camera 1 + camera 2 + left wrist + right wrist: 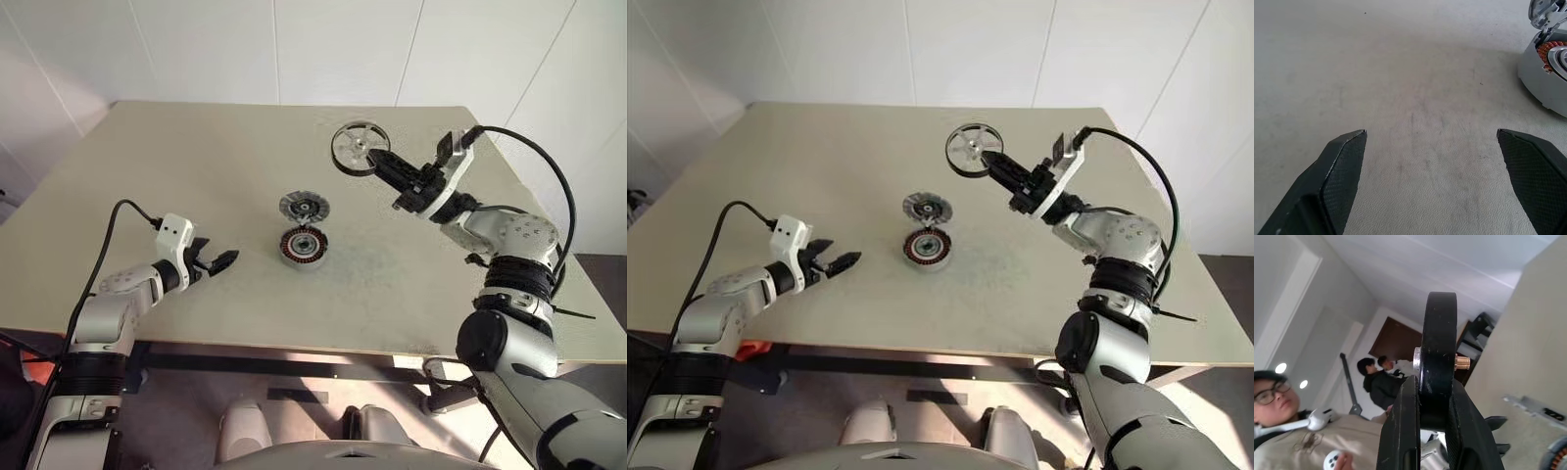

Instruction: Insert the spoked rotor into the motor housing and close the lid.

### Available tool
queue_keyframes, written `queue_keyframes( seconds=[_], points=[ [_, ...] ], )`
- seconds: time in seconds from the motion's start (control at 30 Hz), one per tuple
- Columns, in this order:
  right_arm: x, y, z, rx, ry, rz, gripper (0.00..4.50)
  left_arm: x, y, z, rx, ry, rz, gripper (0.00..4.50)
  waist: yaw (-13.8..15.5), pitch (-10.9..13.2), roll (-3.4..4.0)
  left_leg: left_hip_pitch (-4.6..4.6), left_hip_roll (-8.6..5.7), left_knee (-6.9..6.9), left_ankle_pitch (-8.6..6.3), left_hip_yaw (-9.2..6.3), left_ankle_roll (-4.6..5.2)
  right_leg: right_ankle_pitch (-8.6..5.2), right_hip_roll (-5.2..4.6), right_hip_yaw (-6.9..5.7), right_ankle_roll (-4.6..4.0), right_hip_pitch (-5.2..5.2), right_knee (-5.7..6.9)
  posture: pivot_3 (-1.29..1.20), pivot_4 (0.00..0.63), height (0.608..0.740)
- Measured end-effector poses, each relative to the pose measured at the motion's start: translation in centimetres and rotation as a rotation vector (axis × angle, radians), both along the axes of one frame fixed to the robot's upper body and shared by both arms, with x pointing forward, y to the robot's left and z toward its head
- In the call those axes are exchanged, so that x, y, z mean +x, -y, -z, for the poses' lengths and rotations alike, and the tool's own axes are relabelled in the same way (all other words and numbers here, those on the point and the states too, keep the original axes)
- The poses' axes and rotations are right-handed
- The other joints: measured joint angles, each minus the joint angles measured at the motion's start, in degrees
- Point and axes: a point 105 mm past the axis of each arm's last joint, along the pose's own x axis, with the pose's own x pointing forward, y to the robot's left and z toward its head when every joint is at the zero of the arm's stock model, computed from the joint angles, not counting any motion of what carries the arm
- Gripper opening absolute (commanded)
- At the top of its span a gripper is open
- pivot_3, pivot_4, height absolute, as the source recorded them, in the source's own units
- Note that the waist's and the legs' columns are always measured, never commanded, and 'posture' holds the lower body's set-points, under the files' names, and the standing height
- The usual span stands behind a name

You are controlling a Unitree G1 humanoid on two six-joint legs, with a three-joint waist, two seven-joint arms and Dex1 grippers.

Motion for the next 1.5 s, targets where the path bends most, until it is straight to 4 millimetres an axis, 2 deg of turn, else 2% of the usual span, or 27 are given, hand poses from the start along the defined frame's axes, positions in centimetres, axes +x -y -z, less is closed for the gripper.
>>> queue_keyframes(
  seconds=[0.1, 0.3, 0.47, 0.63, 0.7, 0.83, 1.0, 1.5],
  points=[
    [-1.5, -0.5, -0.1, -0.023, 0.011, -0.064, 0.34, 0.0, 0.2, 0.1, -0.004, -0.002, 0.005, 4.5, 0.1, 0.0, -0.01, 0.09, 0.0, -0.04, 0.06, 0.0, -0.11, 0.0, 0.0, 0.01, 0.0, 0.05, 0.01, 0.0, 0.0, 0.74],
    [-3.3, -2.4, 5.7, -0.129, -0.18, -0.15, 0.34, 0.1, 0.3, 0.0, -0.004, -0.002, 0.01, 4.5, -0.1, 0.0, -0.01, 0.12, -0.05, -0.41, 0.23, 0.0, -0.39, -0.01, -0.01, 0.01, 0.02, -0.02, -0.05, 0.0, 0.0, 0.74],
    [-3.3, -3.3, 6.9, -0.193, -0.214, -0.166, 0.34, 0.1, 0.3, 0.0, -0.004, -0.002, 0.01, 4.5, -0.2, 0.0, -0.02, 0.22, -0.05, -0.81, 0.32, 0.0, -0.53, -0.01, 0.02, -0.04, 0.01, -0.02, -0.19, 0.0, 0.0, 0.74],
    [-3.3, -5.0, 9.1, -0.256, -0.273, -0.185, 0.34, 0.1, 0.3, 0.1, -0.003, -0.004, 0.009, 4.5, -0.3, 0.0, -0.02, 0.16, -0.06, -0.84, 0.32, 0.0, -0.52, -0.01, 0.01, -0.08, 0.01, -0.02, -0.28, 0.0, 0.0, 0.74],
    [-3.2, -5.1, 9.3, -0.26, -0.277, -0.182, 0.34, 0.0, 0.3, 0.2, -0.003, -0.007, 0.007, 4.5, -0.2, 0.0, -0.02, 0.16, -0.06, -0.84, 0.32, -0.01, -0.52, -0.01, 0.0, -0.08, 0.01, -0.02, -0.28, 0.0, 0.0, 0.74],
    [-2.8, -5.8, 11.6, -0.328, -0.331, -0.162, 0.34, -0.3, 0.0, 0.6, -0.001, -0.018, -0.002, 4.5, -0.2, 0.0, -0.06, 0.2, -0.06, -0.83, 0.33, -0.02, -0.54, -0.01, 0.0, -0.08, 0.01, 0.01, -0.24, 0.0, 0.0, 0.74],
    [-2.1, -6.7, 13.2, -0.348, -0.367, -0.135, 0.34, -0.3, 0.0, 0.5, 0.0, -0.016, -0.002, 4.5, -0.3, 0.0, -0.06, 0.21, -0.06, -0.82, 0.34, -0.02, -0.55, -0.01, 0.0, -0.08, 0.0, 0.01, -0.22, 0.0, 0.0, 0.74],
    [-0.8, -7.1, 13.3, -0.342, -0.345, -0.091, 0.34, -0.5, 0.5, 0.0, -0.014, -0.011, 0.04, 4.5, -0.4, 0.0, -0.07, 0.22, -0.05, -0.79, 0.34, -0.03, -0.53, -0.01, 0.0, -0.09, 0.0, 0.01, -0.17, 0.0, 0.0, 0.74]
  ],
)
